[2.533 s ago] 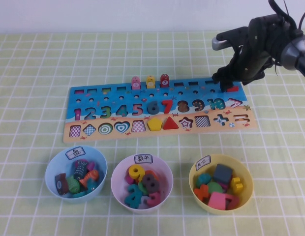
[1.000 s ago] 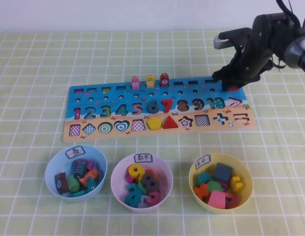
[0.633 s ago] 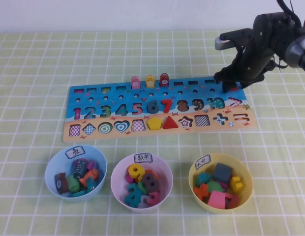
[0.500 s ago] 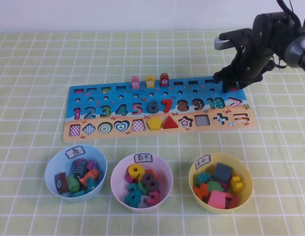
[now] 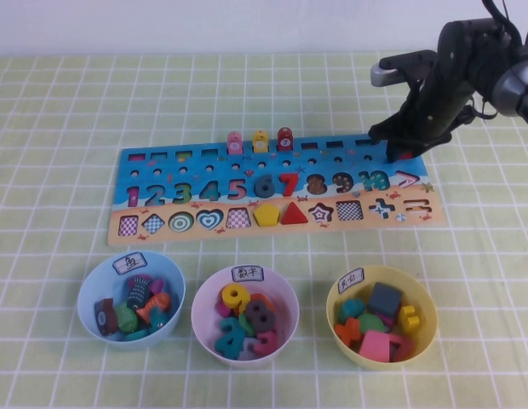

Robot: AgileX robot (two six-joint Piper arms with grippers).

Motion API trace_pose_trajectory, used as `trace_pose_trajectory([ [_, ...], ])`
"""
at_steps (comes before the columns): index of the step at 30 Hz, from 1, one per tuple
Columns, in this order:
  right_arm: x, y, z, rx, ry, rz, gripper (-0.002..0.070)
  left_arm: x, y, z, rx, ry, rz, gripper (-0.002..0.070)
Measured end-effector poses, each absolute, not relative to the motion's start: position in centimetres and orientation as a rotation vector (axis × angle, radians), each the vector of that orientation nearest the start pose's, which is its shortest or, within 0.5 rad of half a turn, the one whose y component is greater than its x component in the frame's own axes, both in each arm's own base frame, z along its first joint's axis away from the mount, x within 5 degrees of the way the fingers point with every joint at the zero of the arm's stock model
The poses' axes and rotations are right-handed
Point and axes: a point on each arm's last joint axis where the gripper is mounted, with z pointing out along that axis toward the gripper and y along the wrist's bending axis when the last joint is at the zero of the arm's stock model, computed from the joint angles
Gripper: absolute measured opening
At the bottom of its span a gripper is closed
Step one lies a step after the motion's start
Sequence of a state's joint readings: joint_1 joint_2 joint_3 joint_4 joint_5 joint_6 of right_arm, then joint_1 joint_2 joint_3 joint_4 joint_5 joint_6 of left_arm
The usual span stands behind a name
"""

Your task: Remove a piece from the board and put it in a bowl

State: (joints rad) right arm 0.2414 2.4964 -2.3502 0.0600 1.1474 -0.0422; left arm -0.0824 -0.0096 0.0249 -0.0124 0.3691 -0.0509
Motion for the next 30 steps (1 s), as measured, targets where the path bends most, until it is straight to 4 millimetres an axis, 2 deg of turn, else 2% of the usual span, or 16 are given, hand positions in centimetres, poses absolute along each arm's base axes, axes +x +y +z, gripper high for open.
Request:
trace_pose_trajectory([
  [11, 51.4, 13.2, 20.8, -0.380, 2.753, 0.135, 0.0275, 5.3, -0.5, 17.2, 0.022, 1.869, -0.104, -0.0005],
  [18, 51.0, 13.1, 23.2, -0.415, 2.701, 0.131, 0.0275, 5.3, -0.5, 17.2, 0.022, 1.869, -0.104, -0.0005],
  [22, 50.4, 12.9, 26.0, -0.440, 2.646, 0.131, 0.0274, 5.3, -0.5, 17.2, 0.022, 1.869, -0.104, -0.0005],
  [24, 49.7, 12.9, 28.2, -0.440, 2.603, 0.142, 0.0274, 5.3, -0.5, 17.2, 0.022, 1.869, -0.104, -0.0005],
  [28, 47.6, 12.6, 32.2, -0.472, 2.543, 0.177, 0.0274, 5.3, -0.5, 17.2, 0.022, 1.869, -0.104, -0.0005],
  [30, 46.5, 12.4, 33.1, -0.500, 2.543, 0.174, 0.0274, 5.3, -0.5, 17.2, 0.022, 1.869, -0.104, -0.0005],
])
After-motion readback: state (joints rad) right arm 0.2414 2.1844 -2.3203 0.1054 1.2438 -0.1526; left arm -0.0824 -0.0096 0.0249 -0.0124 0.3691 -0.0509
